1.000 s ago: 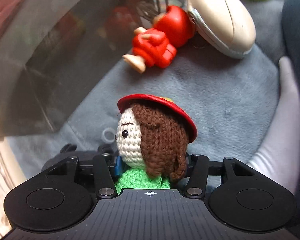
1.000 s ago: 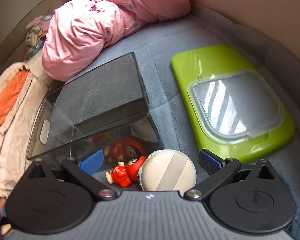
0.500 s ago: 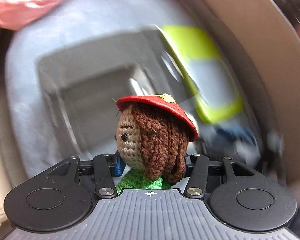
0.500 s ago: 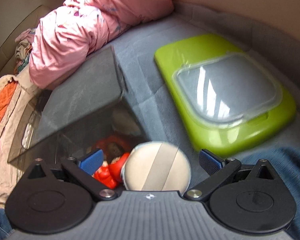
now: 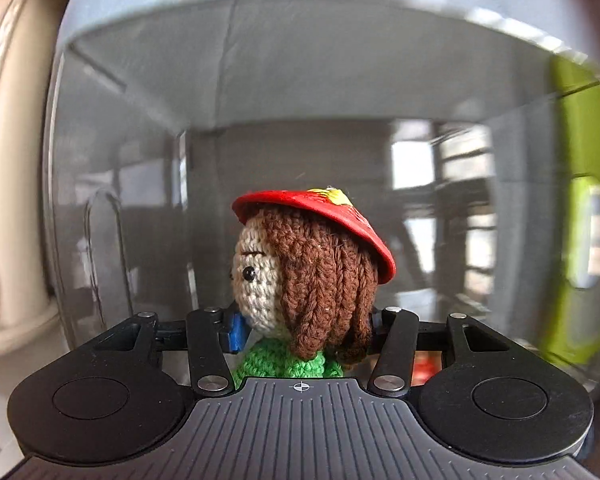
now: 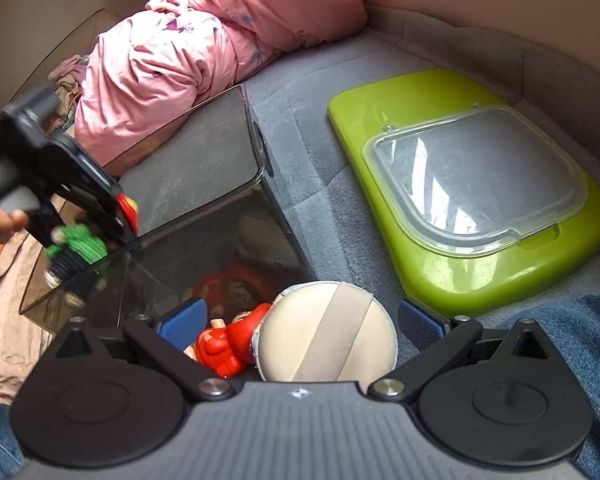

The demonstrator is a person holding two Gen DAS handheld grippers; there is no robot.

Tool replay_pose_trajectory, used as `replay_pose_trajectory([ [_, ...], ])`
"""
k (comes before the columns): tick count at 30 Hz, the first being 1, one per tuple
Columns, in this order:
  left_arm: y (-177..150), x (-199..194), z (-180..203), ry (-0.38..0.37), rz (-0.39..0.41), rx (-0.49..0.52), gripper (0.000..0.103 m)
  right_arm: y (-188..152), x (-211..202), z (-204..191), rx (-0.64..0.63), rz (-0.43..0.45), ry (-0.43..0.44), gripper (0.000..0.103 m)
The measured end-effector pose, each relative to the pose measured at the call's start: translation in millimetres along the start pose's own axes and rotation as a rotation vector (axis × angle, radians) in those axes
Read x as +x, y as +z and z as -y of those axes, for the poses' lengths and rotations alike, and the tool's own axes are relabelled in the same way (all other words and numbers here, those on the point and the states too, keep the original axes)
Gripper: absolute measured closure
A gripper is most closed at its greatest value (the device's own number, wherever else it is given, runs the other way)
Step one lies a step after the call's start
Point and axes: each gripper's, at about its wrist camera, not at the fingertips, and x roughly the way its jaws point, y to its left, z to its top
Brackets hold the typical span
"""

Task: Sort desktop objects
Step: 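Carry the crochet doll into the clear box and open the left gripper, then lower the right gripper onto the black plush toy and close on it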

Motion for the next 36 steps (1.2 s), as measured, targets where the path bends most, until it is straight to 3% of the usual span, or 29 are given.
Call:
replay_pose_trajectory([
  [4,-2.1,14.0,-6.5,0.049,-0.016,0.004,0.046,0.3,2.0,0.2,0.001,-0.006,0.009,0.0],
  [7,-10.8,16.3,-9.1,0.008,-0.004,0.016,0.043,-0.3,2.7,-1.4,-0.003,-0.005,0.001,0.0],
  [10,-21.9,2.0,-10.5,-0.066,0.044,0.05,0.026,-1.3,4.4,-3.6,-0.015,-0.009,-0.013,0.0],
  [13,-44.9,-24.9,-10.6,-0.144,0.156,0.106,0.01,-3.0,6.4,-7.4,-0.038,-0.017,-0.033,0.0],
  [16,-85.9,-58.7,-19.0,-0.247,0.27,0.167,0.01,-5.5,9.5,-13.6,-0.072,-0.036,-0.05,0.0],
  [18,-117.7,-74.8,-29.4,-0.366,0.313,0.202,0.009,-6.1,13.9,-19.3,-0.1,-0.069,-0.059,0.0],
  [22,-177.5,-98.2,-55.1,-0.635,0.337,0.289,0.006,-5.4,21.6,-50.3,-0.251,-0.152,-0.053,0.0],
  [26,-238.2,-116.8,-62.7,-0.752,0.356,0.379,0.005,-12.8,26.8,-111.3,-0.483,-0.231,0.012,0.0],
  [30,-258.9,-121.8,-72.2,-0.689,0.426,0.351,0.0,-37.3,38.4,-178.8,-0.713,-0.312,0.11,0.0],
  [33,-269.7,-124.4,-79.7,-0.624,0.483,0.318,0.0,-46.7,46.0,-207.5,-0.766,-0.28,0.183,0.001],
  [36,-280.5,-127.1,-87.2,-0.56,0.538,0.284,0.0,-48.5,54.1,-228.8,-0.837,-0.238,0.18,0.001],
])
